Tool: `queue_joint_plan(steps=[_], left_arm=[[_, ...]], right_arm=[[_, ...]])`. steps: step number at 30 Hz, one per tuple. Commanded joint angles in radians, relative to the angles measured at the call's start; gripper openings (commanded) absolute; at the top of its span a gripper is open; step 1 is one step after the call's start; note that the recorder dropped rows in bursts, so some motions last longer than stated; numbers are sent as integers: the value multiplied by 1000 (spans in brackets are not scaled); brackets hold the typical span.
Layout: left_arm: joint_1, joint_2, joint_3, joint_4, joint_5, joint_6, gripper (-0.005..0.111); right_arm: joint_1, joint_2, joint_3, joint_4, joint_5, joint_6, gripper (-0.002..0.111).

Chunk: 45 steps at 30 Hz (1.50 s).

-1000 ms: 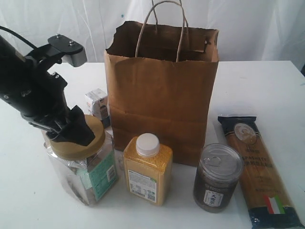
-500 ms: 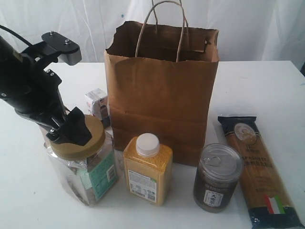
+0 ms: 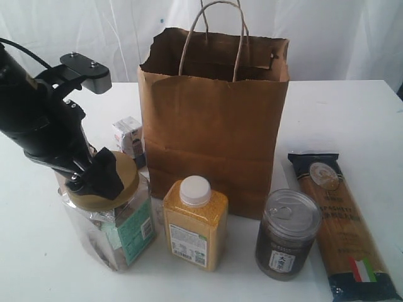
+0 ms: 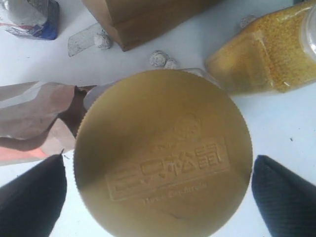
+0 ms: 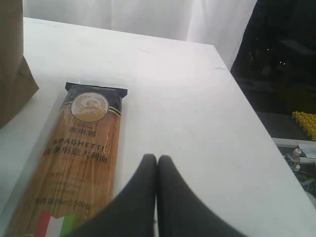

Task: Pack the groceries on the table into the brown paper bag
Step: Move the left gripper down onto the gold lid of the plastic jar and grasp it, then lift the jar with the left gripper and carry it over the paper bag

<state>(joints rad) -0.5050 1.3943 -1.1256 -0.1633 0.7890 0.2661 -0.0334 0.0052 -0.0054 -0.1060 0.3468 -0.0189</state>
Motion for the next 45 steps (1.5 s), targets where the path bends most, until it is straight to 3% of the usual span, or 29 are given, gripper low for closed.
queue_joint_plan(steps=[1, 21, 24, 32, 45], left_arm=[[-9, 26, -5, -14, 8, -23, 106], [-8, 73, -5, 28, 9, -20, 101], [-8, 73, -5, 66, 17, -17, 82], [-9, 67, -7, 62, 53, 29, 0], [-9, 24, -194, 59, 184, 22, 0]], right_arm=[[3, -5, 5, 1, -3, -3, 0], [3, -5, 5, 1, -3, -3, 0], [3, -5, 5, 1, -3, -3, 0], [3, -5, 5, 1, -3, -3, 0], [3, -5, 5, 1, -3, -3, 0]])
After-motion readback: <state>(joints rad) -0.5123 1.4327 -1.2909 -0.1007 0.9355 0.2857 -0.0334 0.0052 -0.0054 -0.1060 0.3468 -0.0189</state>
